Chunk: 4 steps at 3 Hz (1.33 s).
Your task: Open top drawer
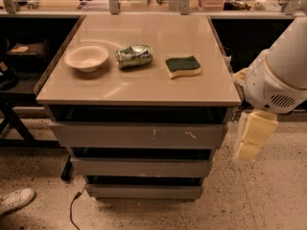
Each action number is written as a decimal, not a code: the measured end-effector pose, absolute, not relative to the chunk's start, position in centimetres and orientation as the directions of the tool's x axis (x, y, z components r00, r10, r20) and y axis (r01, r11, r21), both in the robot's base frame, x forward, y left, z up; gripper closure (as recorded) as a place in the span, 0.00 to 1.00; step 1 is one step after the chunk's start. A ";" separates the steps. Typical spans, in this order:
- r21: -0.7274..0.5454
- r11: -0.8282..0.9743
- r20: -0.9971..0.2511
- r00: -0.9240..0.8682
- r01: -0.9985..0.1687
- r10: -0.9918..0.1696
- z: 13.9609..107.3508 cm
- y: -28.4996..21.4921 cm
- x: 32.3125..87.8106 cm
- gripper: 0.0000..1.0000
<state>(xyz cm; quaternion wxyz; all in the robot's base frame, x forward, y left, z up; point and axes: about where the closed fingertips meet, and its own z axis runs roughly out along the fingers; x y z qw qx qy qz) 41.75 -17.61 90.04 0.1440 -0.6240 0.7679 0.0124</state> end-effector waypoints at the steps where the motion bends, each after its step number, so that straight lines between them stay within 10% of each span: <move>1: -0.081 0.203 -0.239 -0.178 -0.976 -0.955 86.2 -15.7 40.8 0.00; 4: 0.008 0.220 -0.290 -0.212 -0.976 -0.933 81.7 -13.7 39.6 0.00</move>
Offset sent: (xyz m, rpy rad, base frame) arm -0.0086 0.0173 -0.0348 0.0151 0.0701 0.0191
